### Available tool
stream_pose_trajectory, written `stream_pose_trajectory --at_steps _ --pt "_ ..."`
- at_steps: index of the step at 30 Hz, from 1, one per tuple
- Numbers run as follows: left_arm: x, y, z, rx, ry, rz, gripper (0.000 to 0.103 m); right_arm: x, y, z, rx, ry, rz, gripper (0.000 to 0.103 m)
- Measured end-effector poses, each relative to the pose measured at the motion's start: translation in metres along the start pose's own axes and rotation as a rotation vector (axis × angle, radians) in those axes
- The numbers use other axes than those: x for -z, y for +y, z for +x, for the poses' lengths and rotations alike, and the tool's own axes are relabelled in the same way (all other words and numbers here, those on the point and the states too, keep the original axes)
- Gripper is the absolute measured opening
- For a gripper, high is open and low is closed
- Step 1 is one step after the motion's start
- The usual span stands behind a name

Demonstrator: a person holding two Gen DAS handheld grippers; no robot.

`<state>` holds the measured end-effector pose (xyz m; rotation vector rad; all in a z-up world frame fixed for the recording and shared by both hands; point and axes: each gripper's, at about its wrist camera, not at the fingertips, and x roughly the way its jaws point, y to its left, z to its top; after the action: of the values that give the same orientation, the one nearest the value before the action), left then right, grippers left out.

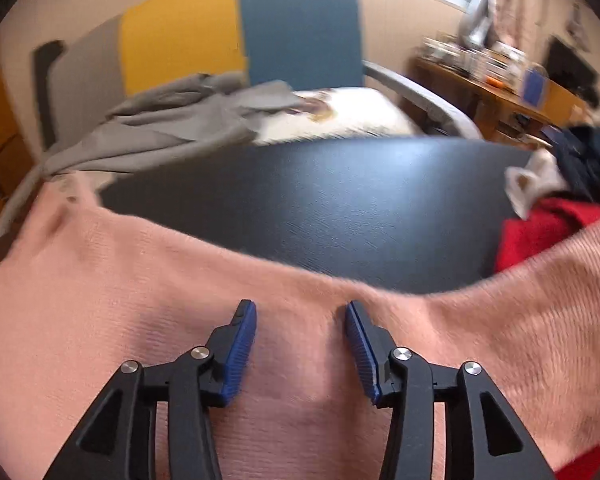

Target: Fold clothes

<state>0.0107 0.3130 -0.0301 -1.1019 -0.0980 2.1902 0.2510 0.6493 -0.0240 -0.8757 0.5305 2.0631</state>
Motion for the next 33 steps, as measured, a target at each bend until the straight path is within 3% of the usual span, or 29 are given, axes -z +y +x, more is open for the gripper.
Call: stream_pose_trajectory --at_steps 3,6,8,10,13,15,18,19,20,21,24,26,29,31,33 --pt "-0.001 -0.004 0.002 -0.015 0.001 0.018 0.018 -0.023 0.032 0.0 -0.15 -0.033 -0.066 0.056" --pt "-0.002 -0.01 0.002 -0.034 0.007 0.042 0.023 -0.049 0.079 0.009 -0.236 -0.033 -0.17 0.061" --pt "-0.008 -0.023 0.002 -0.022 0.028 0.106 0.027 -0.064 0.111 0.018 -0.243 -0.023 -0.245 0.064" --pt "-0.02 -0.046 0.0 0.077 0.009 0.206 0.027 -0.076 0.137 0.031 -0.242 -0.005 -0.303 0.064" --pt "-0.043 -0.093 0.002 0.153 -0.053 0.398 0.03 -0.09 0.154 0.055 -0.241 0.027 -0.338 0.064" --pt "-0.065 -0.121 0.024 0.203 -0.001 0.454 0.032 -0.097 0.157 0.071 -0.242 0.057 -0.335 0.065" --pt "-0.092 -0.145 0.069 0.206 0.089 0.46 0.033 -0.104 0.157 0.095 -0.249 0.124 -0.327 0.064" --pt "-0.098 -0.153 0.086 0.212 0.132 0.469 0.033 -0.104 0.155 0.102 -0.243 0.139 -0.334 0.063" --pt "-0.103 -0.161 0.102 0.217 0.172 0.477 0.033 -0.104 0.153 0.104 -0.251 0.146 -0.335 0.053" --pt "-0.104 -0.167 0.114 0.225 0.207 0.49 0.033 -0.104 0.15 0.104 -0.267 0.148 -0.331 0.032" --pt "-0.1 -0.182 0.141 0.232 0.284 0.555 0.033 -0.103 0.141 0.105 -0.316 0.152 -0.322 0.012" --pt "-0.102 -0.182 0.148 0.247 0.276 0.537 0.031 -0.103 0.135 0.104 -0.342 0.153 -0.314 0.012" --pt "-0.113 -0.169 0.149 0.292 0.296 0.399 0.007 -0.105 0.128 0.098 -0.364 0.138 -0.276 0.009" --pt "-0.119 -0.159 0.138 0.352 0.288 0.317 0.004 -0.107 0.124 0.09 -0.382 0.116 -0.246 0.008" --pt "-0.121 -0.153 0.122 0.388 0.255 0.297 0.003 -0.109 0.119 0.079 -0.401 0.088 -0.22 0.008"
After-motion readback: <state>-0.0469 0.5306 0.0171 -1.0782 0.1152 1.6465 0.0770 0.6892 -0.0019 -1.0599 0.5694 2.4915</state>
